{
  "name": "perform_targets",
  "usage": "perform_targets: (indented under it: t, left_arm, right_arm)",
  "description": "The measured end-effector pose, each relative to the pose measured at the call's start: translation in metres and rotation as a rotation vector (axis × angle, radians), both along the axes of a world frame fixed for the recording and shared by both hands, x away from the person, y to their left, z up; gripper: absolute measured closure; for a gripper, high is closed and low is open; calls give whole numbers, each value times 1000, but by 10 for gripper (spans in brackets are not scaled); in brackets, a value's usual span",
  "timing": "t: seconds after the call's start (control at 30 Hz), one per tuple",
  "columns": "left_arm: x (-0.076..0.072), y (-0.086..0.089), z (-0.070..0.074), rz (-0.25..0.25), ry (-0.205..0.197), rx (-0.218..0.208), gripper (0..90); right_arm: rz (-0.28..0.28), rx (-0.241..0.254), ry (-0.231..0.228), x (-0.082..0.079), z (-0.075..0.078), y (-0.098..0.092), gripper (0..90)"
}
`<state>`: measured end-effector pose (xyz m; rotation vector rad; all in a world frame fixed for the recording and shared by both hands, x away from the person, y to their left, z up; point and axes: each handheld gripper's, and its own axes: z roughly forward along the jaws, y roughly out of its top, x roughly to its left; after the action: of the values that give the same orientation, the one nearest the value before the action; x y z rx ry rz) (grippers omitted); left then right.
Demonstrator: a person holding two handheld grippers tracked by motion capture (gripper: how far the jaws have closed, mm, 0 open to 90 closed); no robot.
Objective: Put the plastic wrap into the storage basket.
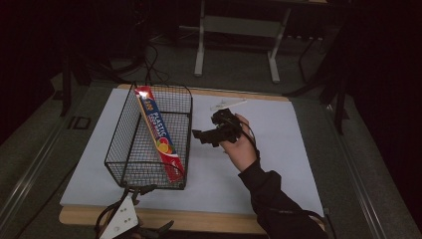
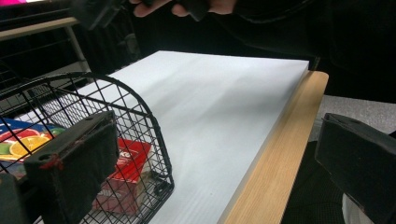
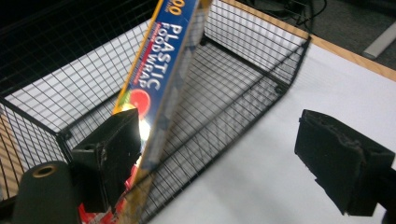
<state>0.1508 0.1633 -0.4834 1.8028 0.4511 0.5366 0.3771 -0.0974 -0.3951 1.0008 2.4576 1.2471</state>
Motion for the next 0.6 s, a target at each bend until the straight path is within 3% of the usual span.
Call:
perform_targets:
  t: [0.3, 0.5, 0.6]
  left_arm:
    - [0, 0, 0, 2, 3, 4, 1]
    - [0, -1, -1, 4, 3, 11, 1]
    - [0, -1, -1, 3, 2, 14, 1]
  right_arm:
    - [-22, 27, -53, -15, -15, -41, 142]
    - [-32, 33, -45, -23, -30, -64, 141]
    - [-40, 19, -13, -25, -39, -73, 142]
